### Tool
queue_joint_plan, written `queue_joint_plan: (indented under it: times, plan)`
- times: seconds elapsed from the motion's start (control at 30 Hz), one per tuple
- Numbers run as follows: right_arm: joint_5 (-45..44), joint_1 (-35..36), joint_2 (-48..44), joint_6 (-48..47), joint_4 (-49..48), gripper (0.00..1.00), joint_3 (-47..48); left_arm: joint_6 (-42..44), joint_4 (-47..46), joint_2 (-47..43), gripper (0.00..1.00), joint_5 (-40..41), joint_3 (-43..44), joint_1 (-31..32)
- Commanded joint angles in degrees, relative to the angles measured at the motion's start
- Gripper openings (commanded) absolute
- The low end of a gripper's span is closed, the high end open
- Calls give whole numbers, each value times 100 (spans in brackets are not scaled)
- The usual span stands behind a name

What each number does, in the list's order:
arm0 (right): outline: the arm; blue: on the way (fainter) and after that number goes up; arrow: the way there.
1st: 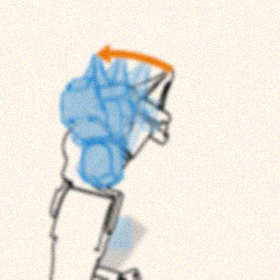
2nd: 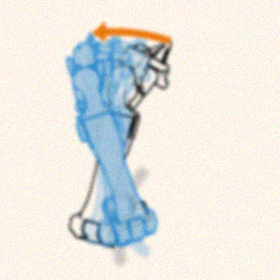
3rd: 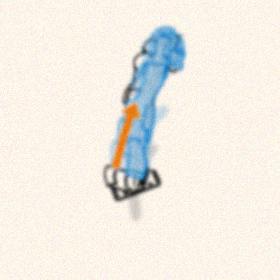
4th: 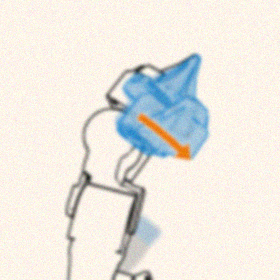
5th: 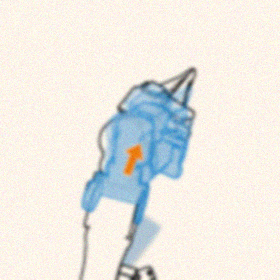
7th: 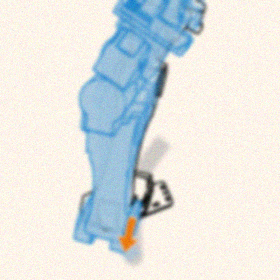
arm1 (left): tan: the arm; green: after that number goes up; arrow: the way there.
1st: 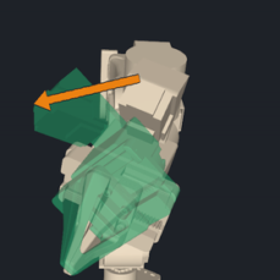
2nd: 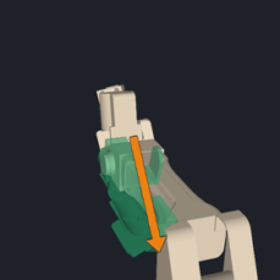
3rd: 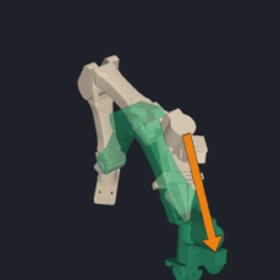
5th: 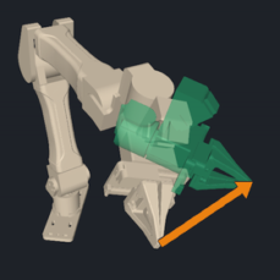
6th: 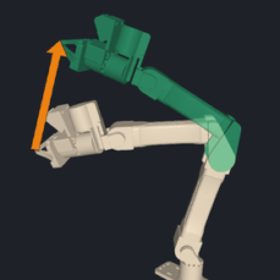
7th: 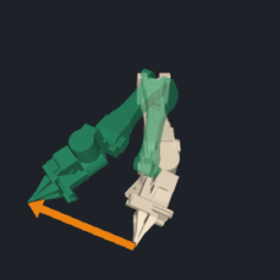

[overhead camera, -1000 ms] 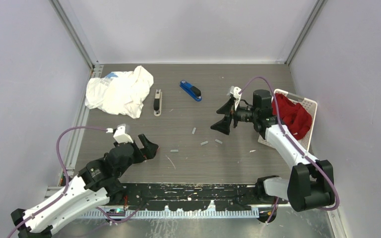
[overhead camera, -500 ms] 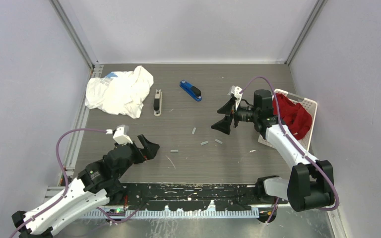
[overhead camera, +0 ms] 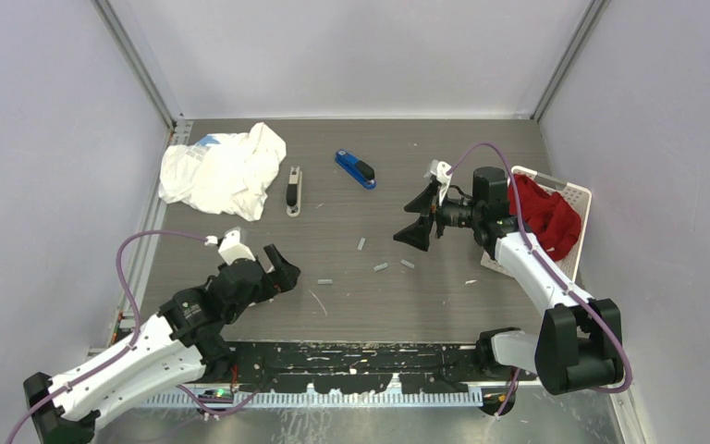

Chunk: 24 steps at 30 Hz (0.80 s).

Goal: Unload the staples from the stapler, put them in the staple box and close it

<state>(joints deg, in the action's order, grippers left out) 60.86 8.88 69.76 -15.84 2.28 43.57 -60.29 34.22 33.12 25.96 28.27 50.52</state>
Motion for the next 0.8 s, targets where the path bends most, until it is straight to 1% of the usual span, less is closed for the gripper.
queue_joint_plan:
  times: [0.0,0.1,0.23,0.3,0.37,0.43,0.53,0.6,0.67,0.77]
  plan:
    - [176,-10,-168,72,-210,100,187,-7,-64,33,98,165,213,11]
    - [155,-10,-201,59,-203,100,182,817,-310,-86,96,-84,156,10]
    - [127,-14,-218,16,-176,100,195,2580,-403,-431,93,-596,191,16]
    - [128,-10,-212,2,-168,100,203,3205,-232,-525,92,-602,278,14]
    - [144,-10,-199,-6,-164,100,204,3372,-132,-458,92,-391,343,14]
    - [154,-10,-183,-7,-162,100,202,3435,-339,-257,91,-406,320,17]
    - [171,-5,-158,-20,-153,100,203,3365,-619,215,89,-165,279,-22]
    - [176,-2,-135,-25,-144,100,204,3276,-918,548,89,-162,205,-140]
    - [167,-1,-127,-34,-134,100,204,3245,-1232,762,88,-325,142,-385]
    - [150,-2,-135,-40,-128,100,204,3166,-1581,989,80,-929,135,-1088]
